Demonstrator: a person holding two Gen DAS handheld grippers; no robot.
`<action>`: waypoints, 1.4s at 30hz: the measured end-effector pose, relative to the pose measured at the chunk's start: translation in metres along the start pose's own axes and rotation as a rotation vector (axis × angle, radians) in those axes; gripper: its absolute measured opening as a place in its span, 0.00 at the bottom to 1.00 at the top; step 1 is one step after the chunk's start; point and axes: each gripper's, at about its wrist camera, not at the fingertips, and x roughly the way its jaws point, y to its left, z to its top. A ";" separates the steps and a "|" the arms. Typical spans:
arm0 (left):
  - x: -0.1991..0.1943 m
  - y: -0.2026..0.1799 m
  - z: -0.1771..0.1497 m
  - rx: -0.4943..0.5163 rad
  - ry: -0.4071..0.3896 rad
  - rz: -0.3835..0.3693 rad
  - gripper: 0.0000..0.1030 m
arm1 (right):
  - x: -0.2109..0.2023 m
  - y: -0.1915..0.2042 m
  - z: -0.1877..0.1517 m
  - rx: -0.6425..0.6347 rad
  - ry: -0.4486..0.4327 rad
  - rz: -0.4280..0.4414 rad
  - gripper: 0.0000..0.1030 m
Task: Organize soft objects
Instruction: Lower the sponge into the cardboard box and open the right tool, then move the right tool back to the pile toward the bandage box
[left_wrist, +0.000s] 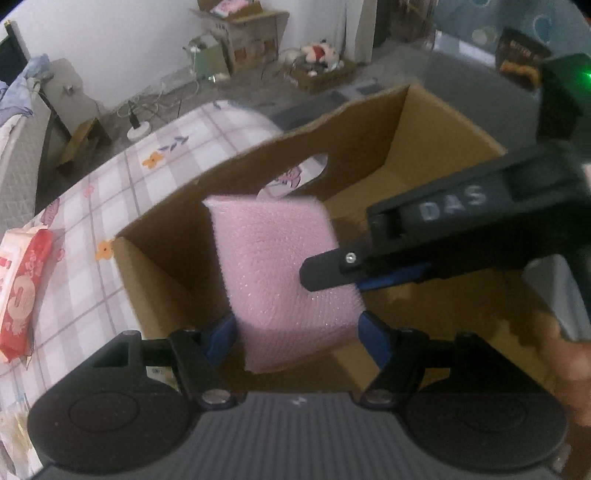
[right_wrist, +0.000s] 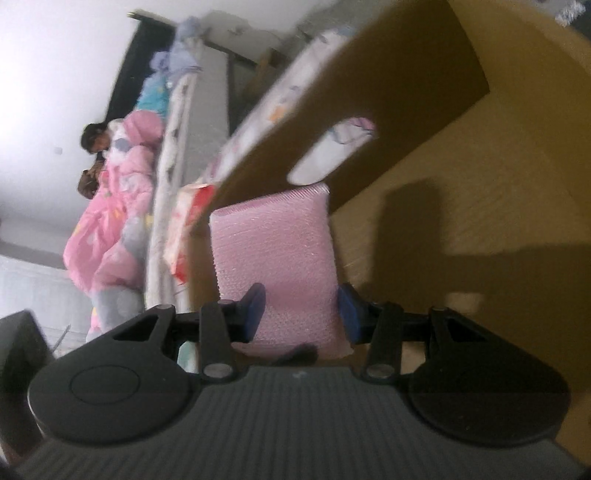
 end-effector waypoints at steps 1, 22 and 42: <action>0.002 -0.001 0.001 0.006 -0.002 0.005 0.71 | 0.009 -0.006 0.004 0.012 0.013 -0.013 0.42; -0.039 0.019 -0.004 0.041 -0.092 0.000 0.75 | 0.077 0.004 0.013 -0.036 0.052 -0.083 0.42; -0.232 0.118 -0.192 -0.218 -0.436 0.045 0.92 | -0.137 0.137 -0.122 -0.382 -0.349 0.077 0.75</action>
